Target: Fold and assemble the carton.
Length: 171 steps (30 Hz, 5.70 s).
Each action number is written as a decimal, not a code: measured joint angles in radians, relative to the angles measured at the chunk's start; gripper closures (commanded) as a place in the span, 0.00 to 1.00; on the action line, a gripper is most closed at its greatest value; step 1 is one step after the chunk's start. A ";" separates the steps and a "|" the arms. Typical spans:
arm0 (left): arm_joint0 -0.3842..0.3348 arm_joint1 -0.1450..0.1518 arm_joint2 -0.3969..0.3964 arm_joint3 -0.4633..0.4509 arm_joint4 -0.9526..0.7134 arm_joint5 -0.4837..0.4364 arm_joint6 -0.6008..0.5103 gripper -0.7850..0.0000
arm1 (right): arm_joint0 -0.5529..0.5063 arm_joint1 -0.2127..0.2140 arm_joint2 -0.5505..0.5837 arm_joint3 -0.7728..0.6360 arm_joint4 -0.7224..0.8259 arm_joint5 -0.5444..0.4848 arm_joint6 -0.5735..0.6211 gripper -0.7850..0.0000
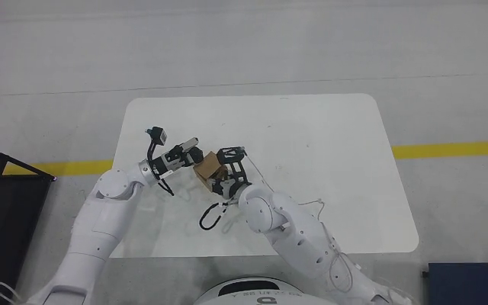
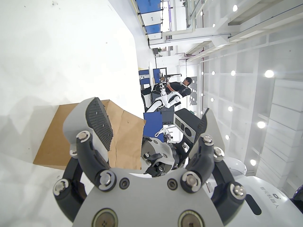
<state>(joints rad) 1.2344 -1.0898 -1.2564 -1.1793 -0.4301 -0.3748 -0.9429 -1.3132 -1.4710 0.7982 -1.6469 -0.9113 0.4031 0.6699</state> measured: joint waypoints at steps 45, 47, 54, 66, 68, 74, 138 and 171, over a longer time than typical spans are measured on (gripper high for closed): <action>-0.013 -0.001 -0.002 0.014 0.008 -0.006 -0.013 0.00 | -0.107 -0.010 0.157 -0.003 0.253 -0.045 -0.201 0.82; -0.013 -0.001 -0.002 0.014 0.009 -0.004 -0.013 0.00 | -0.111 -0.009 0.159 -0.008 0.252 -0.045 -0.210 0.80; -0.016 -0.001 -0.001 0.015 0.012 -0.001 -0.015 0.00 | -0.127 -0.005 0.175 -0.013 0.277 -0.061 -0.226 0.91; -0.026 0.000 0.000 0.018 0.021 0.002 -0.021 0.00 | -0.148 0.002 0.186 -0.030 0.286 -0.080 -0.259 1.00; -0.026 0.000 0.000 0.018 0.025 0.003 -0.024 0.00 | -0.150 0.003 0.186 -0.034 0.280 -0.081 -0.261 1.00; -0.030 0.003 -0.006 -0.004 0.043 -0.029 -0.035 0.00 | -0.146 0.011 0.160 -0.047 0.141 -0.026 -0.244 1.00; -0.025 0.010 0.050 -0.110 0.151 -0.009 -0.066 0.00 | -0.281 0.049 0.248 -0.139 0.243 -0.162 -0.318 0.36; -0.080 0.005 0.092 -0.068 0.144 0.002 -0.085 0.00 | -0.177 0.051 0.206 -0.117 0.036 -0.092 -0.297 0.55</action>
<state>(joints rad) 1.1548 -1.0845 -1.1644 -1.2469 -0.2860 -0.3723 -1.0275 -1.4902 -1.4196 1.0038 -1.7635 -0.8754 0.3112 0.3727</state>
